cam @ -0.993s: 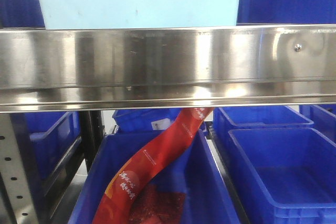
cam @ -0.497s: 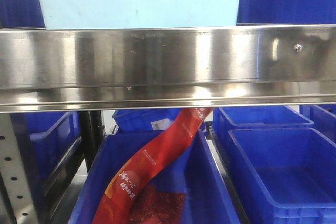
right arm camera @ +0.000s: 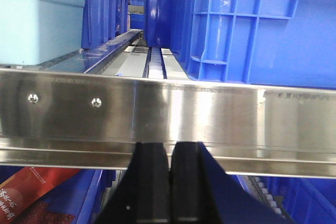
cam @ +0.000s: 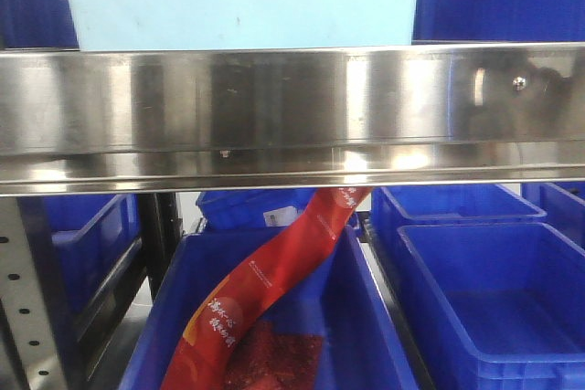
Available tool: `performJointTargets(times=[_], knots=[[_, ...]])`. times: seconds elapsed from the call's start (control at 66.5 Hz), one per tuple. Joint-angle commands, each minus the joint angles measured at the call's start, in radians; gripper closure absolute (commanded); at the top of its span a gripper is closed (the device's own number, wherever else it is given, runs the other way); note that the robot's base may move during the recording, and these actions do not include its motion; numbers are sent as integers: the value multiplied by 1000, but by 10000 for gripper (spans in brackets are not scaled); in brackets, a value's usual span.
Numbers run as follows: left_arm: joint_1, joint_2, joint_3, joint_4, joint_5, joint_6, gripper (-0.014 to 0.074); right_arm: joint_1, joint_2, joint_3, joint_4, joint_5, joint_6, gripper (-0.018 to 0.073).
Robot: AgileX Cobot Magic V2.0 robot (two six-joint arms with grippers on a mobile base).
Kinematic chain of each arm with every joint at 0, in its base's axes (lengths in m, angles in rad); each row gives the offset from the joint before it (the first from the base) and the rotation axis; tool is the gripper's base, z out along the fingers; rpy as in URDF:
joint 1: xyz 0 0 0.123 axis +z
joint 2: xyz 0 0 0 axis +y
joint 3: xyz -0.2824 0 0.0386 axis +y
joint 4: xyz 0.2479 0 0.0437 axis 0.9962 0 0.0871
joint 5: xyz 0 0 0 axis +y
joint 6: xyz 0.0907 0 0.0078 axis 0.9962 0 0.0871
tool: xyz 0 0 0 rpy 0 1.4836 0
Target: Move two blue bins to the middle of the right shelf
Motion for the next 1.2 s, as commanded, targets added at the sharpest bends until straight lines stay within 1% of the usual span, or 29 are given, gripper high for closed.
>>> performJointTargets(times=[0.0, 0.226, 0.256, 0.301, 0.391, 0.466, 0.527, 0.572, 0.692, 0.828, 0.873, 0.963, 1.068, 1.128, 1.189], knots=[[-7, -4, 2, -2, -20, -4, 707, -4, -3, 0, 2, -12, 4, 725], [-7, -4, 2, -2, -20, -4, 707, -4, -3, 0, 2, -15, 4, 725], [-2, -11, 2, 11, -23, -2, 707, -4, -3, 0, 2, -15, 4, 725], [21, -17, 8, 48, -26, 11, 707, -4, -3, 0, 2, -15, 4, 725], [83, -36, 52, 16, -46, 76, 707, -4, -3, 0, 2, -15, 4, 725], [141, -72, 142, -21, -111, 134, 707, -4, -3, 0, 2, -15, 4, 725], [180, -112, 234, -25, -208, 180, 707, -4, -3, 0, 2, -15, 4, 725], [203, -143, 301, -25, -255, 208, 707, -4, -3, 0, 2, -15, 4, 725], [243, -248, 507, -25, -333, 213, 707, -4, -3, 0, 2, -15, 4, 725], [247, -385, 669, -23, -321, 213, 707, -4, -3, 0, 2, -15, 4, 725], [247, -431, 705, -20, -300, 213, 707, -4, -3, 0, 2, -15, 4, 725], [247, -520, 762, -20, -296, 213, 707, -4, -3, 0, 2, -15, 4, 725], [247, -613, 812, -20, -296, 213, 707, -4, -3, 0, 2, -15, 4, 725], [258, -654, 812, -32, -296, 213, 707, -4, -3, 0, 2, -15, 4, 725], [277, -688, 812, -35, -224, 213, 707, -4, -3, 0, 2, -15, 4, 725]])
